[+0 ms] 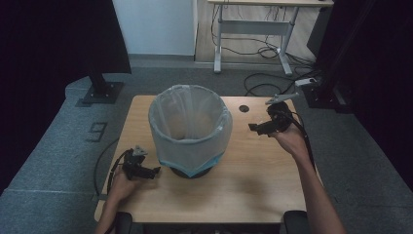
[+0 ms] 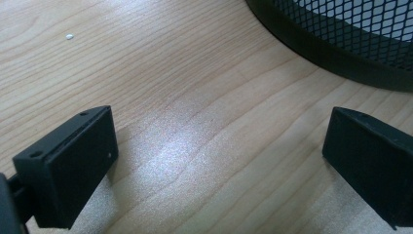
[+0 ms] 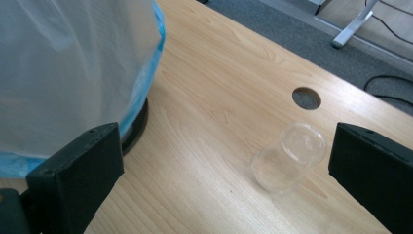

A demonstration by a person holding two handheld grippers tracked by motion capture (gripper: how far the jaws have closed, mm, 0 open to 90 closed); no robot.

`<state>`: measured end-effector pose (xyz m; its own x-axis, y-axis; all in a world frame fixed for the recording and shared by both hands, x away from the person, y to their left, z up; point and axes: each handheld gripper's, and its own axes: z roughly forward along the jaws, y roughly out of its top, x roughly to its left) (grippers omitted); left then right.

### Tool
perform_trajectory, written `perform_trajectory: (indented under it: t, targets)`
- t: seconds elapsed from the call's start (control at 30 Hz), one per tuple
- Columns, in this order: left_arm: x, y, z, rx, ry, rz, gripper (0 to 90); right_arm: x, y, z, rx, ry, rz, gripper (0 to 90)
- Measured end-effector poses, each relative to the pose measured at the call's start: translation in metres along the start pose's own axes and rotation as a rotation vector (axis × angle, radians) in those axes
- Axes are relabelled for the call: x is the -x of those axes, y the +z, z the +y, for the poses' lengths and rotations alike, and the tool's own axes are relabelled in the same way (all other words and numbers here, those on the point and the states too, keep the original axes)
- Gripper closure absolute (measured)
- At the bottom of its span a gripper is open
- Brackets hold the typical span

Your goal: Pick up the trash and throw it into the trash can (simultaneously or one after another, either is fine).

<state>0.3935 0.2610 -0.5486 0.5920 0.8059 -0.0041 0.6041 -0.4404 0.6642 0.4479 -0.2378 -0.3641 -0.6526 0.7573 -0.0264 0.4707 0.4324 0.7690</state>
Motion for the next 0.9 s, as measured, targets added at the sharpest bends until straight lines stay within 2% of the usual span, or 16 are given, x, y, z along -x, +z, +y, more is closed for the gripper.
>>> perform_trajectory:
  t: [0.6, 0.9]
  targets:
    - [0.0, 0.0, 0.0, -0.001, 0.0, -0.003, 0.0, 0.008, 0.029, -0.051, -0.042, 0.065, -0.064, 0.0]
    - [0.0, 0.0, 0.0, 0.0, 0.0, 0.0, 0.0, 0.009, 0.044, -0.076, -0.071, 0.094, -0.12, 0.0]
